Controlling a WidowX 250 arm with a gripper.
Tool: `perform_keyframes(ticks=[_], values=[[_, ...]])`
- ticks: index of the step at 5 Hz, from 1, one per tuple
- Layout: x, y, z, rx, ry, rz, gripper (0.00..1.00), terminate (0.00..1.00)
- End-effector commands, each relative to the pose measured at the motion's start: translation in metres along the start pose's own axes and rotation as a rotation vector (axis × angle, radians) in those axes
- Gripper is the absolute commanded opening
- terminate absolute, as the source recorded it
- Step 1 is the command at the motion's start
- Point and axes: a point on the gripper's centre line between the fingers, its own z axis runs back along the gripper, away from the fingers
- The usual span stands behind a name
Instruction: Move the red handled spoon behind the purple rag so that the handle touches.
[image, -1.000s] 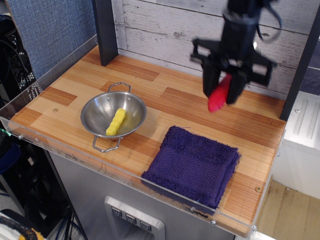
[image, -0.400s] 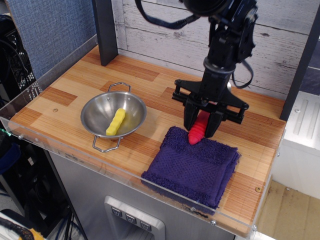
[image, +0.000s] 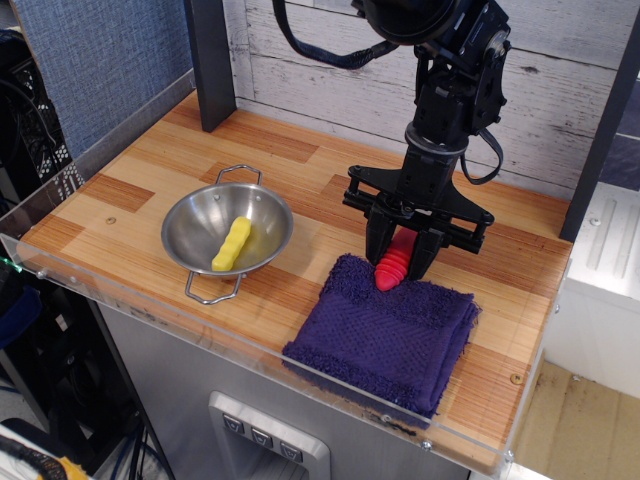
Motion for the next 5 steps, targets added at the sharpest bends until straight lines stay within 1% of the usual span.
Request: perform_keyframes(ticks=[1, 2, 3, 4, 5], values=[[-0.006, -0.003, 0.026, 0.025, -0.064, -0.008, 0.00, 0.00], [0.006, -0.005, 0.041, 0.023, -0.091, -0.014, 0.00, 0.00], [0.011, -0.004, 0.046, 0.007, -0.088, -0.014, 0.00, 0.00], [0.005, -0.003, 0.047, 0.008, -0.049, -0.031, 1.00, 0.00], [-0.002, -0.003, 0.046, 0.001, -0.038, -0.031, 1.00, 0.00]])
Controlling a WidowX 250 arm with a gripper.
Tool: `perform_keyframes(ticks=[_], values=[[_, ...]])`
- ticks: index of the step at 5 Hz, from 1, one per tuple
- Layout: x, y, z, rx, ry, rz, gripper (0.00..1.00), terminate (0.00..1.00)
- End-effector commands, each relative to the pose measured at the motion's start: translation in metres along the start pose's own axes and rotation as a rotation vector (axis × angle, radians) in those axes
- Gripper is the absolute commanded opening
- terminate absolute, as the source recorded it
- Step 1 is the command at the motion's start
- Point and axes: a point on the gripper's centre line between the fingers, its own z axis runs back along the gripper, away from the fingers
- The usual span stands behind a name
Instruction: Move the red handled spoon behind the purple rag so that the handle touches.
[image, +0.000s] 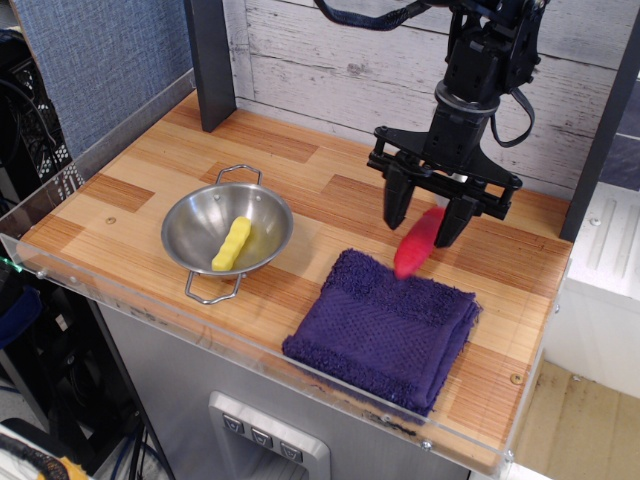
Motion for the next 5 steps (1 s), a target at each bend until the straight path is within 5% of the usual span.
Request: perform_keyframes(ticks=[1, 2, 3, 4, 5], values=[[-0.023, 0.004, 0.017, -0.038, -0.025, 0.009, 1.00, 0.00], [-0.043, 0.020, 0.058, -0.044, -0.071, 0.052, 1.00, 0.00], [-0.067, 0.039, 0.100, -0.080, -0.180, 0.108, 1.00, 0.00], [-0.085, 0.059, 0.145, -0.093, -0.177, 0.129, 1.00, 0.00], [-0.090, 0.070, 0.138, -0.159, -0.179, 0.061, 1.00, 0.00]])
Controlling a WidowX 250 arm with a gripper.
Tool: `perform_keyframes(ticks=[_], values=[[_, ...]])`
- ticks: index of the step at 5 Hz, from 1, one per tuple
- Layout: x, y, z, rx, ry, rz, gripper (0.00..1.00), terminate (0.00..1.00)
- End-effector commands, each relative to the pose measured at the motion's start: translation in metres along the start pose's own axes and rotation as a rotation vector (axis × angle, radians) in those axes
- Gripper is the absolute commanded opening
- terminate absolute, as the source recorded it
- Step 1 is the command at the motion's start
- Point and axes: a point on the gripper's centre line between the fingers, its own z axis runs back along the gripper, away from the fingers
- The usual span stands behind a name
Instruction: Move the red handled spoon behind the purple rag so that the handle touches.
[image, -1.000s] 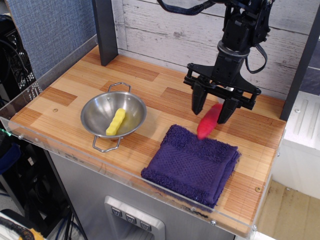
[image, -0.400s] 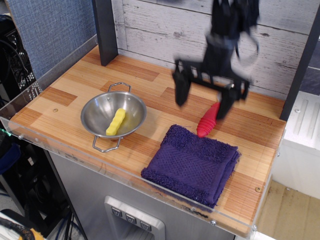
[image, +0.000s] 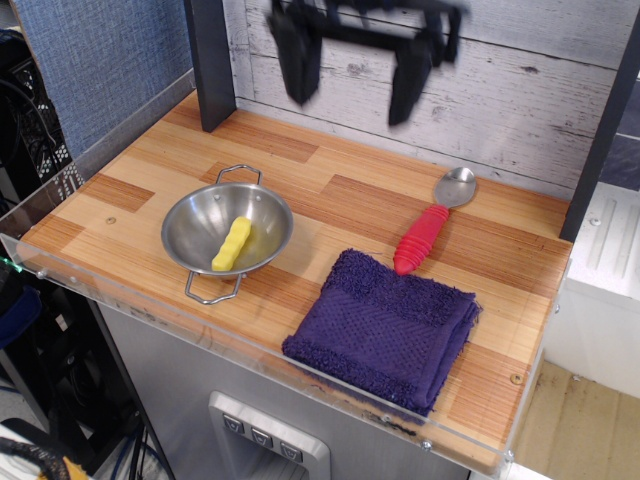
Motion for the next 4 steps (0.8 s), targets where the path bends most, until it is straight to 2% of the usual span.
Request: perform_keyframes(ticks=[1, 4], values=[[-0.0165, 0.0196, 0.0072, -0.053, -0.022, -0.136, 1.00, 0.00], [-0.0132, 0.0260, 0.0057, -0.050, -0.009, -0.173, 1.00, 0.00]])
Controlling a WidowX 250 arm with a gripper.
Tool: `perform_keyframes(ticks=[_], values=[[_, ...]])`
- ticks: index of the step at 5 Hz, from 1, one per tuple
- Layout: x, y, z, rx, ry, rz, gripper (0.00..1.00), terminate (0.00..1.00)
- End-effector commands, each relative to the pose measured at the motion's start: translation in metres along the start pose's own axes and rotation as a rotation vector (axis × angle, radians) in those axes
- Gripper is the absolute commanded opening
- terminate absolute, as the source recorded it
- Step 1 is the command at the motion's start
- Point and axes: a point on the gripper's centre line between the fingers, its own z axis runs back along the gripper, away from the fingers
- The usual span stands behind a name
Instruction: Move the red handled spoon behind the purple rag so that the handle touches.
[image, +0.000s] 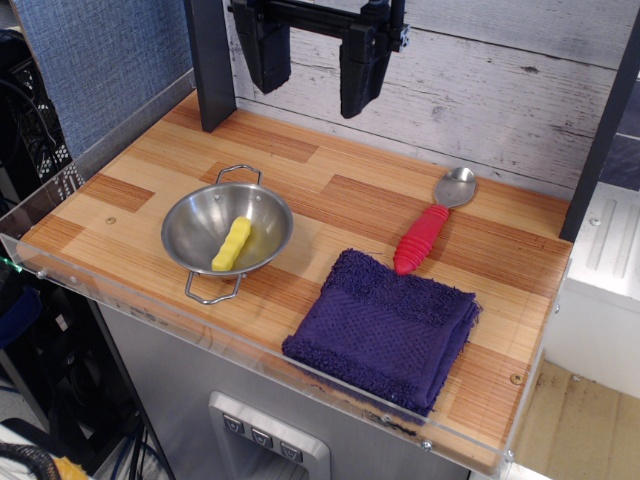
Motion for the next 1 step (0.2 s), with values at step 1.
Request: perform_keyframes(ticks=[1], values=[[-0.0126, 0.0050, 0.0120, 0.005, -0.041, 0.004, 1.00, 1.00]])
